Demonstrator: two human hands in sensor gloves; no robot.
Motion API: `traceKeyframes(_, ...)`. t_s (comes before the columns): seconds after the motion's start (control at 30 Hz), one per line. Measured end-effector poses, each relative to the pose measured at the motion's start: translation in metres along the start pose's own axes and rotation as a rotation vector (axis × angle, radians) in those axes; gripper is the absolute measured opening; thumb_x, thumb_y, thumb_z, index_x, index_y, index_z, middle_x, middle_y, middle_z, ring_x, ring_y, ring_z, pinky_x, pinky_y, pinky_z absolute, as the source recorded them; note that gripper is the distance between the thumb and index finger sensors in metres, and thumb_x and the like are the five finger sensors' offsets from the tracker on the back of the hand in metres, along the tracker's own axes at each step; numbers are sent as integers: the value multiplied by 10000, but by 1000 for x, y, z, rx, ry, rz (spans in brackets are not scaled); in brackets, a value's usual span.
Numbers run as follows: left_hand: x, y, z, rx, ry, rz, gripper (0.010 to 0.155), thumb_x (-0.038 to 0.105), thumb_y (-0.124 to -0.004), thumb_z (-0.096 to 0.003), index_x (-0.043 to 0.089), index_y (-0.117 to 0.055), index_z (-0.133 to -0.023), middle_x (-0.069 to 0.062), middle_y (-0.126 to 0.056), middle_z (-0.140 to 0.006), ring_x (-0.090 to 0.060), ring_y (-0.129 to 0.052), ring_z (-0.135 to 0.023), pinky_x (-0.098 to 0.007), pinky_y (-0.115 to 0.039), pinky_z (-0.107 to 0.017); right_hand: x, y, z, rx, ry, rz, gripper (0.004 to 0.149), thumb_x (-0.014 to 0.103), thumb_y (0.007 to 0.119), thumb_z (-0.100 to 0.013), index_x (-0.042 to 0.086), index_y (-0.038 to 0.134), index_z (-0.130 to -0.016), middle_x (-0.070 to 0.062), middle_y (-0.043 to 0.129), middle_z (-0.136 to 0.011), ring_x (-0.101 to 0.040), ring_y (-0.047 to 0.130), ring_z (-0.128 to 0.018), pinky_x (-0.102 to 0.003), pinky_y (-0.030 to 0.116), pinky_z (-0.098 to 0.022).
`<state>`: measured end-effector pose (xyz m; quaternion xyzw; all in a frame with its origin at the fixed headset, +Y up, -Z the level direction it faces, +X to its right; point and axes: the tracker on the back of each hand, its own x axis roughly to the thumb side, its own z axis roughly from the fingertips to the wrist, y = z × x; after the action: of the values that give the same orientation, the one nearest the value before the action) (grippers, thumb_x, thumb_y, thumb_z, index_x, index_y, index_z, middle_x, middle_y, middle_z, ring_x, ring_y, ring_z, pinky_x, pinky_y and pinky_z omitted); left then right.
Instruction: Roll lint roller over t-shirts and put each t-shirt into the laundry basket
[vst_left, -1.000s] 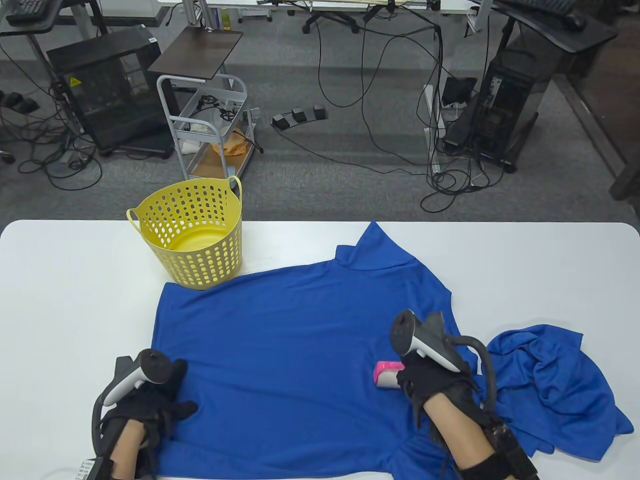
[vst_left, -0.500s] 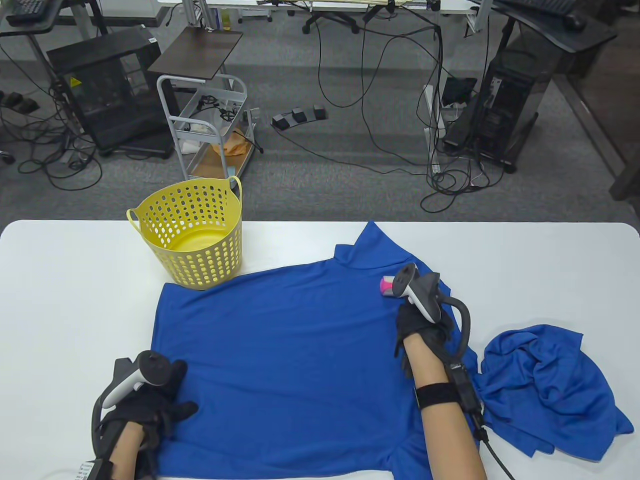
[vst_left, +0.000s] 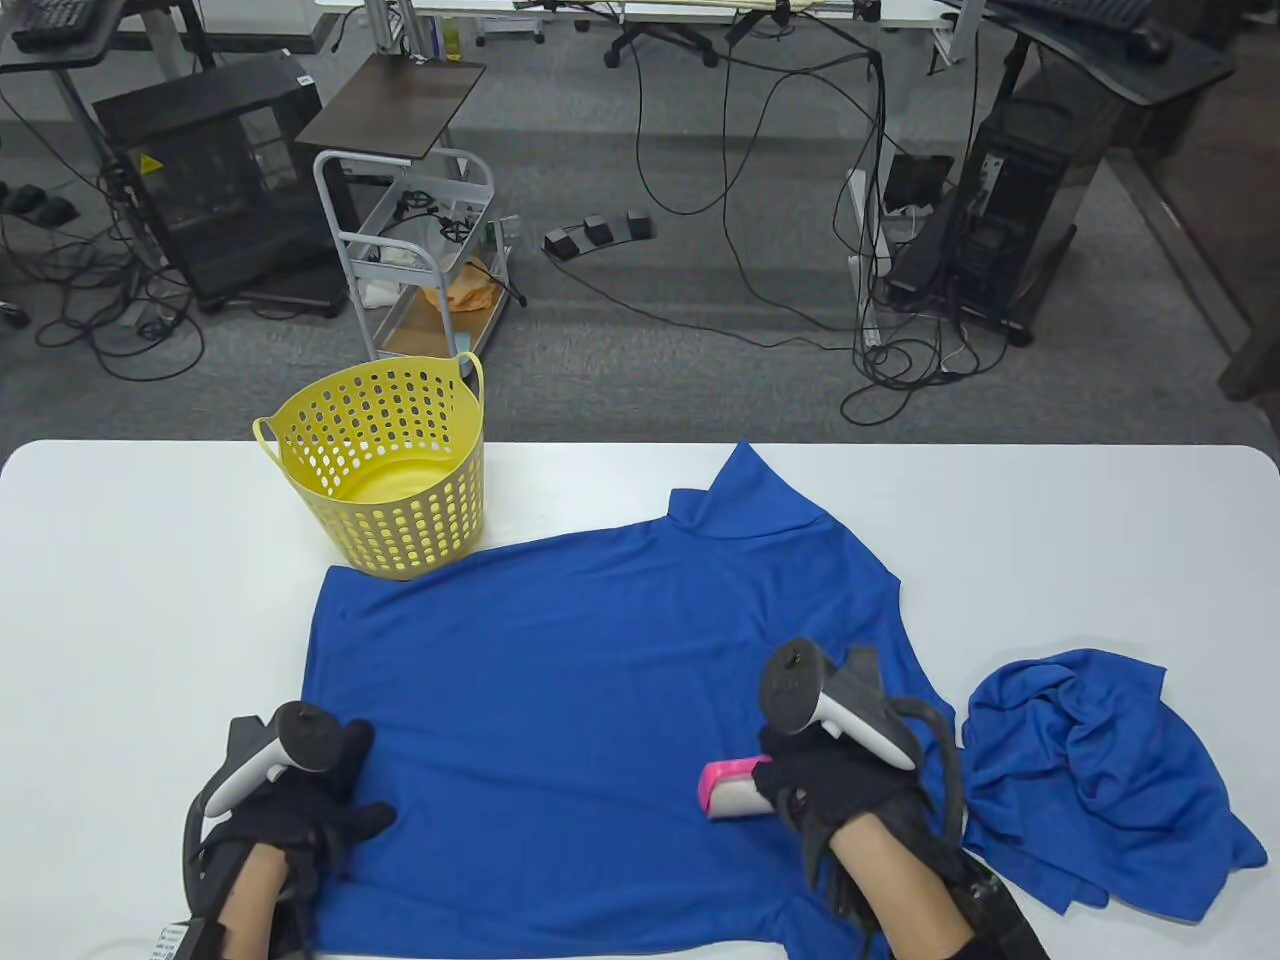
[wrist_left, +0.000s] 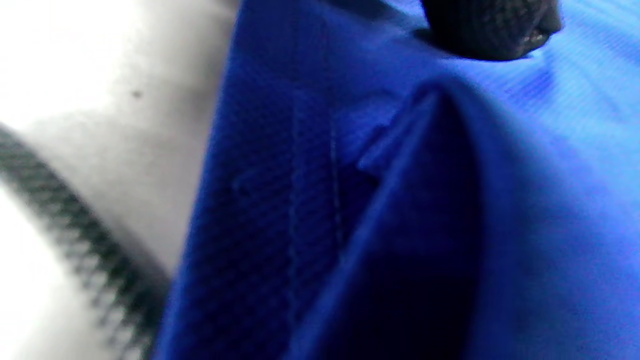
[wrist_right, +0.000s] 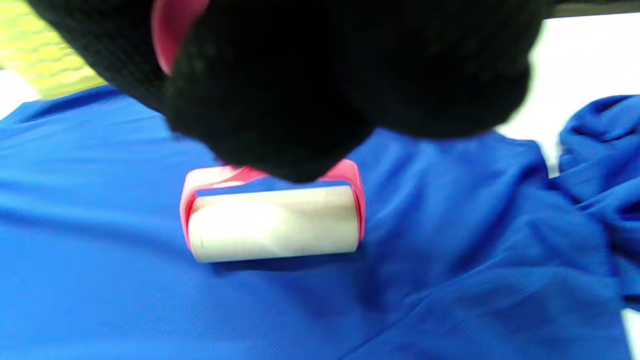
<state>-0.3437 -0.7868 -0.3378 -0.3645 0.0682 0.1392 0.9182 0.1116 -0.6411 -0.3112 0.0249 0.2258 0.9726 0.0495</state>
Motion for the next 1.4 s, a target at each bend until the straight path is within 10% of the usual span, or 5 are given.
traceKeyframes(0.13,0,0,0,4,-3,2,902,657,-625,-450,469,48,-1021,119,206,-1057,-368,218,-995,-654,-8,-707,31,1,-20,-110,64,115,475,459,715,-539,280,668,-977,-12,986,-601,-62,978,-252,-212,900,-165)
traceKeyframes(0.5,0,0,0,2,-2,3,905,658,-623,-451,470,56,-1019,120,207,-1056,-367,221,-994,-652,-6,-707,56,-11,-193,-163,271,-30,647,428,696,-529,368,276,-1017,-14,846,-770,-130,946,-456,-288,884,-347)
traceKeyframes(0.83,0,-1,0,-2,-4,0,899,661,-616,-453,470,58,-1017,120,217,-1051,-366,228,-990,-653,-1,-705,71,-7,-46,101,-75,-16,549,473,693,-535,138,674,-970,34,1019,-426,-20,966,-104,-187,894,-42)
traceKeyframes(0.97,0,-1,0,1,-2,-5,898,662,-613,-453,470,57,-1018,119,214,-1053,-368,224,-993,-652,-5,-708,81,3,-21,26,-82,53,523,461,704,-533,150,722,-953,16,1031,-421,-31,976,-101,-194,899,-37)
traceKeyframes(1.4,-1,-1,0,3,-7,-3,897,664,-609,-454,468,60,-1018,118,217,-1053,-367,228,-991,-652,0,-705,97,-3,-208,-123,228,-57,667,431,690,-539,382,229,-1018,-21,828,-845,-152,957,-518,-305,896,-388)
